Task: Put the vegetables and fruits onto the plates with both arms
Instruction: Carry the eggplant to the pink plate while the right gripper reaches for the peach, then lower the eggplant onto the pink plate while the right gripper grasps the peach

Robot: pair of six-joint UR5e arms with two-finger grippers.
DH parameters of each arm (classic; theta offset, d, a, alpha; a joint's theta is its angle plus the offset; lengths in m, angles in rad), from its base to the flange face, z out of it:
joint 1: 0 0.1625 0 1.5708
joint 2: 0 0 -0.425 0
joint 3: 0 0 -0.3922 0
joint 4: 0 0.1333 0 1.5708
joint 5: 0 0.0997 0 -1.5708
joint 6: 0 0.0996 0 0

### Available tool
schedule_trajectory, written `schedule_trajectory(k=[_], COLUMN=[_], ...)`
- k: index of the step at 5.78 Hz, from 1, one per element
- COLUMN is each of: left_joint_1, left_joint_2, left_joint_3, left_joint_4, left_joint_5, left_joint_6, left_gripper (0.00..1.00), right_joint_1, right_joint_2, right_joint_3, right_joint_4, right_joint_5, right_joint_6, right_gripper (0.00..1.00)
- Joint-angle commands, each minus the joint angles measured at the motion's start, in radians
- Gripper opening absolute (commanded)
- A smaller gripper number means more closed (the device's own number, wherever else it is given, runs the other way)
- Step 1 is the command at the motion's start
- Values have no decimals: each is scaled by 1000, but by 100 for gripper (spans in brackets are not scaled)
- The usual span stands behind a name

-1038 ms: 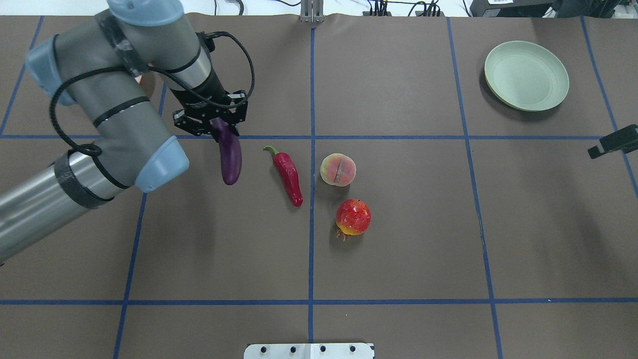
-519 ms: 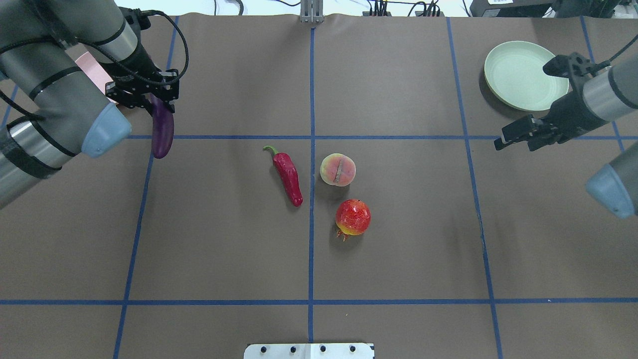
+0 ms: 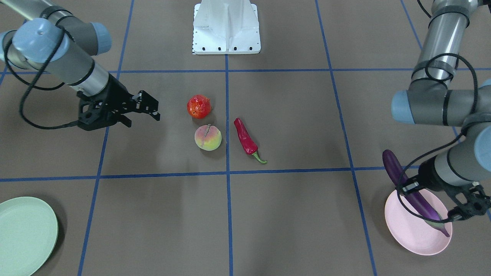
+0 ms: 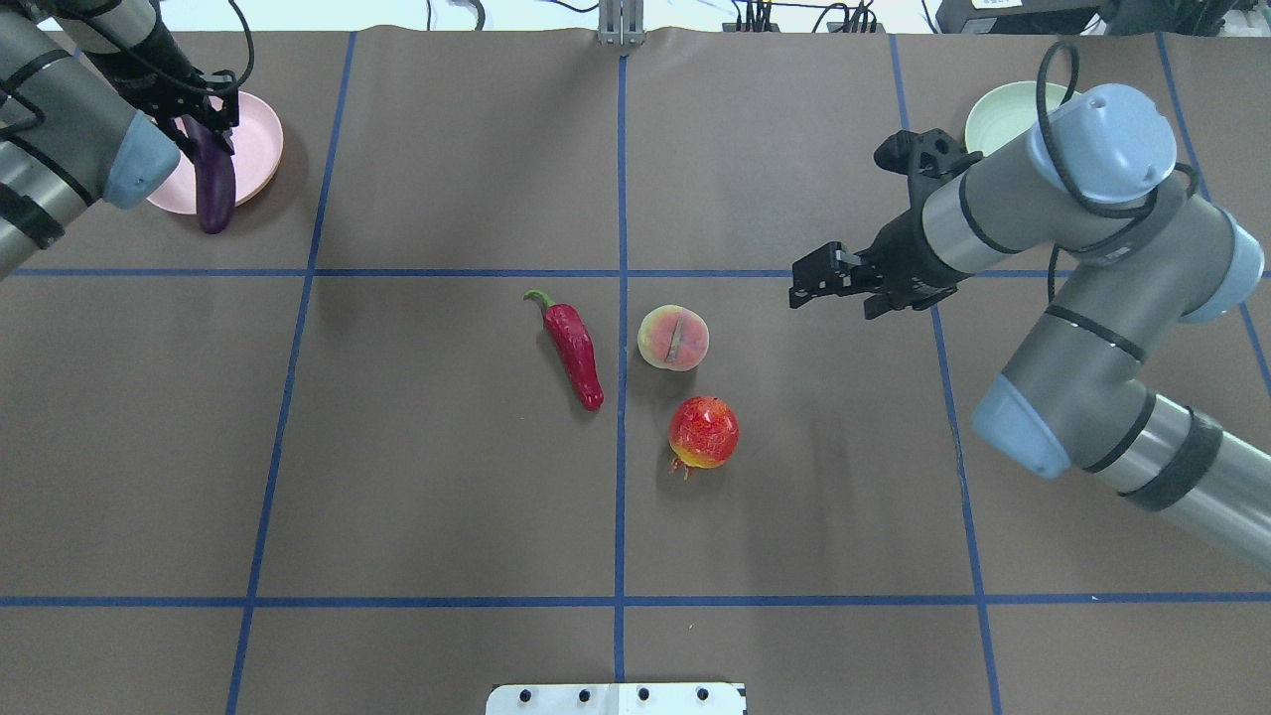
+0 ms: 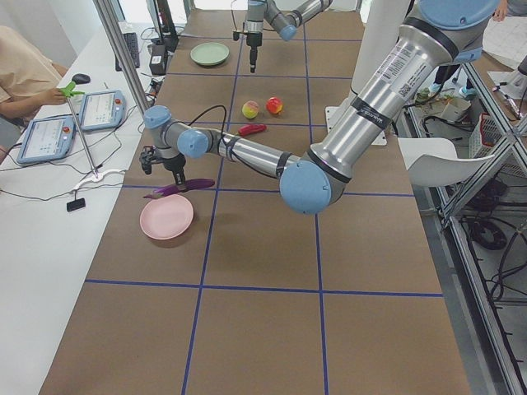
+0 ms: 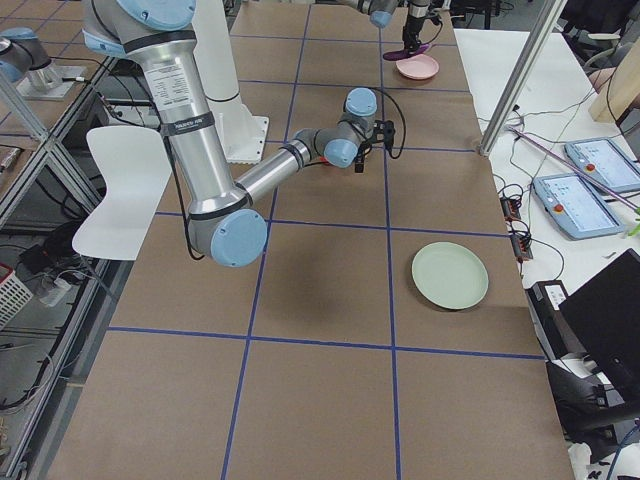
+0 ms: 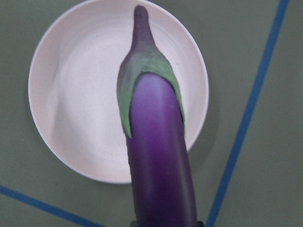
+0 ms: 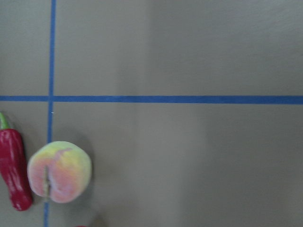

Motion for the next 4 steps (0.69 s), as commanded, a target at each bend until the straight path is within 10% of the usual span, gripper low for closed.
schedule_trajectory(k=[1, 4], left_joint_1=[-17, -16], left_joint_2=[-72, -107], left_joint_3=[218, 330], left_joint_4=[-161, -263], left_joint_5=[21, 84], left_joint_6=[-114, -163], left_gripper=[0, 6], right_joint_1=[-109, -112], right_joint_2=[69, 218], right_joint_3=[-14, -198], right_joint_4=[-7, -9], right_joint_5=[-141, -185], right_joint_6=[112, 173], right_gripper=[100, 100])
